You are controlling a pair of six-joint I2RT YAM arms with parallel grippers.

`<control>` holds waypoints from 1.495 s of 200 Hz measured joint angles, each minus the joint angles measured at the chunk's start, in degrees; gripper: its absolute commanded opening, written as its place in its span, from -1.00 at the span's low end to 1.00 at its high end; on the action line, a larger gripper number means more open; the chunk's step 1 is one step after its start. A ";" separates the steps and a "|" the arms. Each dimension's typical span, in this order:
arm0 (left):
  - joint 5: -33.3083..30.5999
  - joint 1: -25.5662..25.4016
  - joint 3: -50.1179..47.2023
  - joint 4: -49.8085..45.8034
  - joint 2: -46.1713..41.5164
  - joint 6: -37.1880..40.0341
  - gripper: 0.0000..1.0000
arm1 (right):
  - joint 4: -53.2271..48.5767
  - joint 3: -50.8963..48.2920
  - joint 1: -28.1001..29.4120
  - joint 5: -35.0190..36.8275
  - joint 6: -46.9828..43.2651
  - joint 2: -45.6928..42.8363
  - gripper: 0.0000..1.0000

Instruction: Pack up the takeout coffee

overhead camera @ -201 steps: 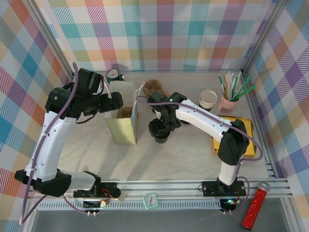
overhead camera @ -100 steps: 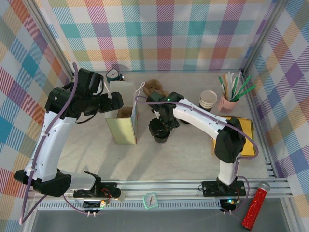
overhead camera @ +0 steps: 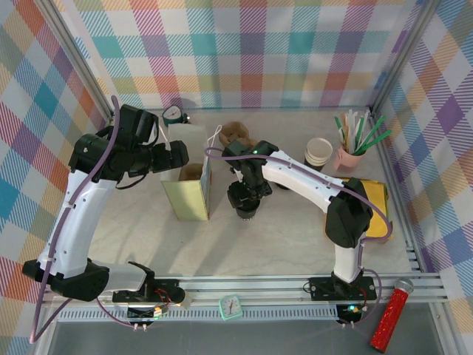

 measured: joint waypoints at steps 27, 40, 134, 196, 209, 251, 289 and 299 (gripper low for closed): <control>0.00 0.00 0.00 0.00 0.00 0.02 0.99 | -0.07 0.11 0.00 0.02 -0.04 0.20 0.52; 0.00 0.00 0.00 0.00 0.00 0.02 0.99 | -0.17 0.20 0.00 0.00 -0.07 0.33 0.54; 0.00 0.00 0.00 0.00 0.00 0.02 0.99 | -0.20 0.22 0.68 1.84 -0.28 1.38 0.58; -0.02 0.00 0.00 0.00 0.00 0.02 0.99 | 0.02 0.22 0.96 2.32 -0.46 1.40 0.50; -0.02 0.00 0.00 0.00 0.00 0.02 0.99 | 0.02 0.24 1.14 2.49 -0.46 1.40 0.44; -0.02 0.00 0.00 0.00 0.00 0.02 0.99 | -0.04 0.42 1.20 2.86 -0.46 1.40 0.41; -0.02 0.00 0.00 0.00 0.00 0.02 1.00 | -0.35 0.52 1.25 3.10 -0.46 1.38 0.41; -0.02 0.00 0.00 0.00 0.00 0.02 0.99 | -0.57 0.52 1.25 3.41 -0.44 1.36 0.41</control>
